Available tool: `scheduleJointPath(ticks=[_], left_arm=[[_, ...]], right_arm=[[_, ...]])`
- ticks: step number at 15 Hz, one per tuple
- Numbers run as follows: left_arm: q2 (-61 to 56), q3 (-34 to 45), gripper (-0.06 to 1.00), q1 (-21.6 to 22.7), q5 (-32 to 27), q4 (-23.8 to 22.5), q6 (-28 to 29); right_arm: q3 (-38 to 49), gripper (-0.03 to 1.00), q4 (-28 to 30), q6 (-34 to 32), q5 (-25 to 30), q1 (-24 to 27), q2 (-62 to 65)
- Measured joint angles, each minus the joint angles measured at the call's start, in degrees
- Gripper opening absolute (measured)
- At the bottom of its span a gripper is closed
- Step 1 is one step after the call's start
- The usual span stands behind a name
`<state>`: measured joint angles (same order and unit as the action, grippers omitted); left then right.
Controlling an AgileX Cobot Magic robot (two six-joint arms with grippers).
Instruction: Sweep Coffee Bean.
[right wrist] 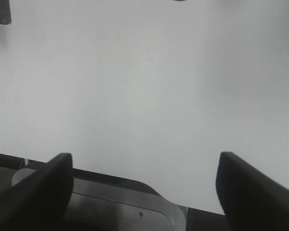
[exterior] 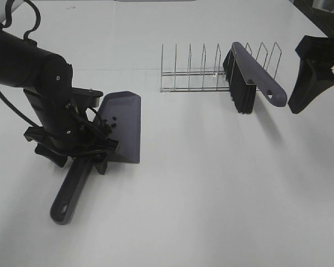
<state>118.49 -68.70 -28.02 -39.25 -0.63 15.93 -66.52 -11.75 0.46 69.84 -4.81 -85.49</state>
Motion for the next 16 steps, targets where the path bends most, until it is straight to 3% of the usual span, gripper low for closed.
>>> scheduleJointPath(ticks=[6, 11, 16], left_arm=[[-11.80, -0.06, 0.77, 1.89, -8.77, 0.63, -4.87], [-29.16, 0.46, 0.77, 15.41, -12.66, 0.63, -12.03], [-56.32, 15.58, 0.77, 27.73, -15.36, 2.41, -18.62]], right_arm=[[6.25, 0.68, -0.80, 0.00, 0.11, 0.00, 20.80], [14.38, 0.68, 0.57, 0.00, 0.29, 0.00, 37.53], [20.17, 0.68, 2.35, 0.00, 0.29, 0.00, 57.18]])
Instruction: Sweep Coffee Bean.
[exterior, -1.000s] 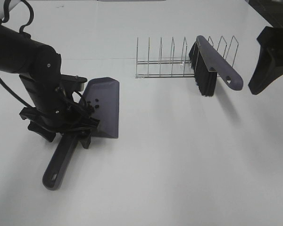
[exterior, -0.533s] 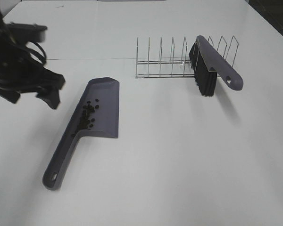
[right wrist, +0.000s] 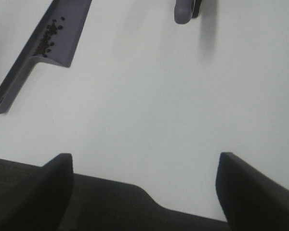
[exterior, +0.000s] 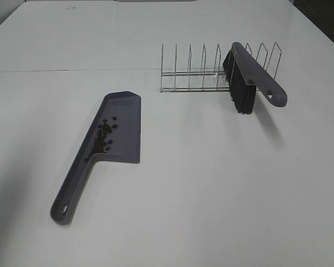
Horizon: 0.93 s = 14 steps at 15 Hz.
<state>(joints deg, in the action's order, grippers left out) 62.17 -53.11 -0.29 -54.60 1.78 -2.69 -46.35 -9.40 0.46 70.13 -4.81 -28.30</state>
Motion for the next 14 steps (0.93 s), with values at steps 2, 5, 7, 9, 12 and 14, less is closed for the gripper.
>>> scheduleJointPath(ticks=[2, 5, 7, 9, 12, 14], left_arm=[[-14.84, 8.54, 0.77, 0.80, -2.86, 1.20, -1.89], [-31.97, 14.84, 0.77, 0.80, -10.66, 1.60, -2.06], [-38.73, 16.21, 0.77, 0.80, -14.21, 1.60, -1.95], [-48.30, 18.11, 0.77, 0.80, -14.90, 1.38, -1.15], [-60.68, 20.11, 0.77, 0.80, -15.30, 0.80, -0.97], [-62.28, 20.40, 0.77, 0.80, -15.41, 1.55, -0.97]], right_arm=[[3.27, 0.68, 2.06, 0.23, 0.00, 0.00, 11.63], [8.19, 0.68, 5.39, 0.52, 0.00, 0.00, 21.14], [11.00, 0.68, 6.25, 2.01, 0.00, 0.00, 24.92], [14.32, 0.68, 7.33, 4.76, 0.11, 0.00, 28.42], [17.76, 0.68, 7.56, 5.56, -0.11, 0.00, 28.65], [19.94, 0.68, 6.76, 5.79, -5.27, 0.00, 28.65]])
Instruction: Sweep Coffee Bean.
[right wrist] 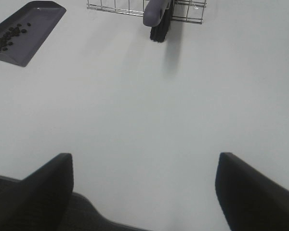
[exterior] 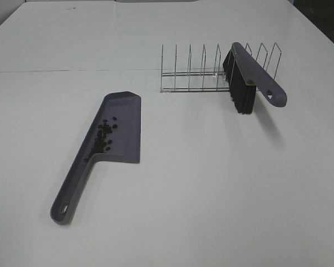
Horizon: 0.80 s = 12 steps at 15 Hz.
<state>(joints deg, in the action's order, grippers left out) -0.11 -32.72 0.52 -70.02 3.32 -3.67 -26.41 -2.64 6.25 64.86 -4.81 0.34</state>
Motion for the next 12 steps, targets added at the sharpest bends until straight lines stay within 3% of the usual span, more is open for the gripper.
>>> scheduleJointPath(ticks=[4, 12], left_arm=[[-0.17, 2.92, 0.77, 0.00, 7.51, 2.12, 1.78], [-0.29, 2.92, 0.77, 0.29, 7.85, 1.72, 2.06]], right_arm=[[0.06, 0.68, -0.74, 0.00, -0.97, 0.00, 0.00], [0.06, 0.68, -0.97, 0.00, -0.97, 0.00, 0.00]])
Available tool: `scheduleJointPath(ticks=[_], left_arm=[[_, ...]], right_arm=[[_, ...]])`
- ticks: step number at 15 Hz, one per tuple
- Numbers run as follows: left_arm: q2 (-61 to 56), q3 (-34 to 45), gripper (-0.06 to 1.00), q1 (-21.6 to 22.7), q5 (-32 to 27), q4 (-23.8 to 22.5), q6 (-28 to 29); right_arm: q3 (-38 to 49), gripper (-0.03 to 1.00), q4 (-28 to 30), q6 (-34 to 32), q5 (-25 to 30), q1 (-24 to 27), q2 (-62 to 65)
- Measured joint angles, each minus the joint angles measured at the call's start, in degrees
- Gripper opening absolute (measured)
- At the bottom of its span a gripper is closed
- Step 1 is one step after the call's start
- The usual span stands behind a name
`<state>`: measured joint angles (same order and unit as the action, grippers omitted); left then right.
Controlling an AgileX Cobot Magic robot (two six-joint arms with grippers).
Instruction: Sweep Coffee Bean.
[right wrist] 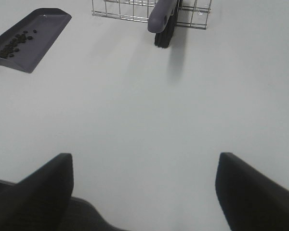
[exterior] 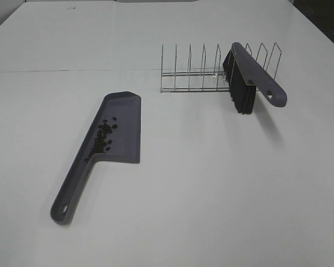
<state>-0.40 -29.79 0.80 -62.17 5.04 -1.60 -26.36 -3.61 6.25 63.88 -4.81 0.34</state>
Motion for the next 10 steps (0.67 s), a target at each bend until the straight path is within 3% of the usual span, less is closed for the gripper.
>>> scheduleJointPath(ticks=[4, 10], left_arm=[[0.00, 0.00, 0.77, 0.00, 0.00, -4.70, 4.07], [0.00, 0.00, 0.77, 0.00, 0.00, -5.04, 4.87]], right_arm=[[0.00, 0.68, 0.00, 0.06, 0.00, 0.00, 0.00], [0.00, 0.68, 0.00, 0.06, 0.00, 0.00, 0.00]])
